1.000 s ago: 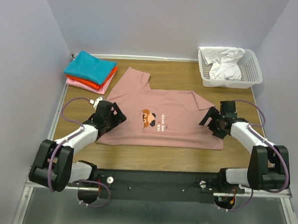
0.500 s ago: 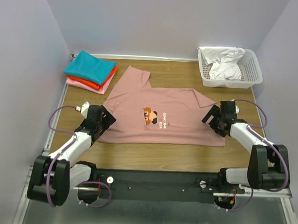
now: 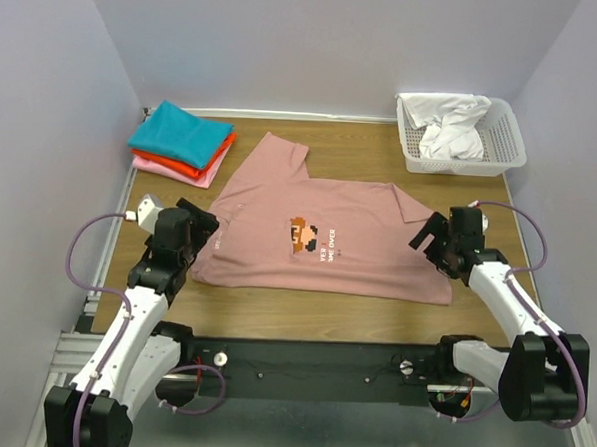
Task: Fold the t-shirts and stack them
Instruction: Fold the tshirt
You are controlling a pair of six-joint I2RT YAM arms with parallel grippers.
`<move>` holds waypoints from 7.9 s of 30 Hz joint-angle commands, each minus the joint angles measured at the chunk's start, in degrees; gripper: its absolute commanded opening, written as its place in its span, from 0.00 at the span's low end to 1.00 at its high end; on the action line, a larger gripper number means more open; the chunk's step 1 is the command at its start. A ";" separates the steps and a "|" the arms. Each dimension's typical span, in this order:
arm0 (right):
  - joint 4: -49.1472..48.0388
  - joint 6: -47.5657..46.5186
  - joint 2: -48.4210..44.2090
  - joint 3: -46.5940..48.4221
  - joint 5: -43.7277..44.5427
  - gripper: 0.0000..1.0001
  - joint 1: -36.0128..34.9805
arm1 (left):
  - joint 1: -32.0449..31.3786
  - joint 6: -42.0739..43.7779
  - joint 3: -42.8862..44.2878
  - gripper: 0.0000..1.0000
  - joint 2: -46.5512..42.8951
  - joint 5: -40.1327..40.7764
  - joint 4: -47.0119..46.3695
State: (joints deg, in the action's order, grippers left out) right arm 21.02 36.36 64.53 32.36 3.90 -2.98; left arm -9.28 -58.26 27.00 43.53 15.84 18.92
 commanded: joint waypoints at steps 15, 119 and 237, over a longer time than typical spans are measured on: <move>0.34 3.19 5.33 5.88 3.84 1.00 -23.99 | -18.04 7.81 10.97 0.98 31.77 -11.26 -16.54; 4.65 0.21 4.81 12.90 12.01 1.00 -21.72 | -16.65 2.54 18.18 0.98 50.26 -1.52 -7.42; 7.54 -9.20 21.34 24.42 15.17 0.00 -13.10 | -5.93 30.40 48.95 0.00 59.77 -2.74 -6.96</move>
State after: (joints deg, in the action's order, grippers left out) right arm 25.63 28.34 88.51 57.47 16.38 -16.40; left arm -14.50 -26.15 81.56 110.06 15.55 15.75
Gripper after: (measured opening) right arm 0.012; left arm 0.005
